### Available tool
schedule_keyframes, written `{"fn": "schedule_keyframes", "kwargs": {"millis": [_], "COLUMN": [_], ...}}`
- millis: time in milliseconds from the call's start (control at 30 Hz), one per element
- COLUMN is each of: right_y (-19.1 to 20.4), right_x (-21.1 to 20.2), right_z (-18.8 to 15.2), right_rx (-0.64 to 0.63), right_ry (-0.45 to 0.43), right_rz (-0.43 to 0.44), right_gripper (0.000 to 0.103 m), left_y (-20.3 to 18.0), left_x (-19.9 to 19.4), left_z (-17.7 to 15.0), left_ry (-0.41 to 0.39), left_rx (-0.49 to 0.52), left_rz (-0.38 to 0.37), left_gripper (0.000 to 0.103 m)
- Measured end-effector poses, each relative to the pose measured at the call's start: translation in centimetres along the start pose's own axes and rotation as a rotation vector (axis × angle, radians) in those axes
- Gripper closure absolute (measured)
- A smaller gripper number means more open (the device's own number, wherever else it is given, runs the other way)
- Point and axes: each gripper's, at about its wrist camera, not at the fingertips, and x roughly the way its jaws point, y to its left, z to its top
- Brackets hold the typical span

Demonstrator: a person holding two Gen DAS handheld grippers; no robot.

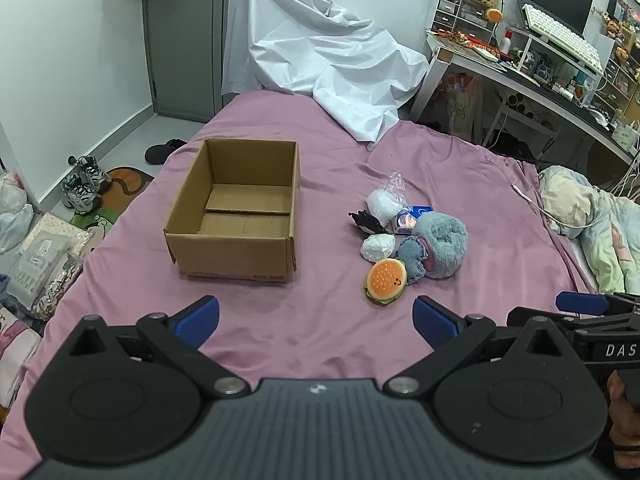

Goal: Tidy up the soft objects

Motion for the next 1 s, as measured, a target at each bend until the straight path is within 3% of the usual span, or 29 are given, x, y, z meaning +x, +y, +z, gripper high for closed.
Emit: {"fn": "schedule_keyframes", "kwargs": {"millis": [1000], "right_y": [-0.37], "right_x": [-0.02], "right_z": [0.02], "right_rx": [0.007], "right_ry": [-0.005], "right_rz": [-0.006], "right_gripper": [0.000], "left_y": [-0.48], "left_x": [-0.01], "left_z": [0.25], "left_ry": [0.001], "left_rx": [0.007], "left_rz": [0.002], "left_gripper": [0.001]}}
